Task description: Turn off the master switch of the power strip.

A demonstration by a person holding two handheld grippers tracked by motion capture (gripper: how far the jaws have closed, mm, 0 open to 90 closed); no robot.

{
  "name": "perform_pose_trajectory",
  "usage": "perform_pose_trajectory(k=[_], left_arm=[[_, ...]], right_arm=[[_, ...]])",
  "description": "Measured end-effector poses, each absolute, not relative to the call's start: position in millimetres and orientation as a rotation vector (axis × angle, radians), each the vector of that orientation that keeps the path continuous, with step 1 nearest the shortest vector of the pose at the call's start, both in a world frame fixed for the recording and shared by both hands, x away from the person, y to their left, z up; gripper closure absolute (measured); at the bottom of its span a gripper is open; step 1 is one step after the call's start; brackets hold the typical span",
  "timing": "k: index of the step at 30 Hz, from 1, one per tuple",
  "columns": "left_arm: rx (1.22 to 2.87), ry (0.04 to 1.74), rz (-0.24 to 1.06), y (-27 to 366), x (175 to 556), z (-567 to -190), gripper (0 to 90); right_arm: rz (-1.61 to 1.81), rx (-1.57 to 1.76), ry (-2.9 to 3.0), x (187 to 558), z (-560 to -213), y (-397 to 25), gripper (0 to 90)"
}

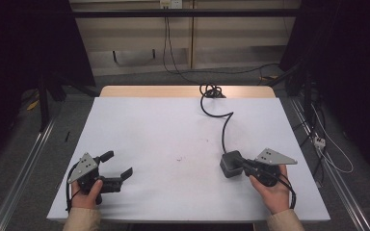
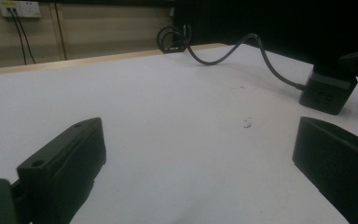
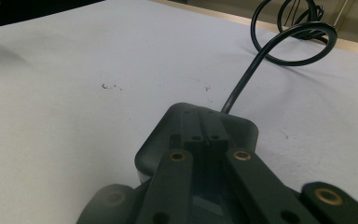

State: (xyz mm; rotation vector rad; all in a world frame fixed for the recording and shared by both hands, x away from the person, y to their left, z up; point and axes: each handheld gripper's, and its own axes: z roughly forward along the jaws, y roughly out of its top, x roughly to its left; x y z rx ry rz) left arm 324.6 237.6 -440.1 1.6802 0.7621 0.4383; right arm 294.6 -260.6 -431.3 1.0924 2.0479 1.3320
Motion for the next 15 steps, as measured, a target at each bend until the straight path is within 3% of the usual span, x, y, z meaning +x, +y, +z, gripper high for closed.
perform_pose_trajectory(k=[15], left_arm=[[1.680,0.761,0.437,237.6,324.8,-440.1,2.2]], right_arm=[[1.344,1.108,2.035,294.8,-432.2,-260.8,90.0]])
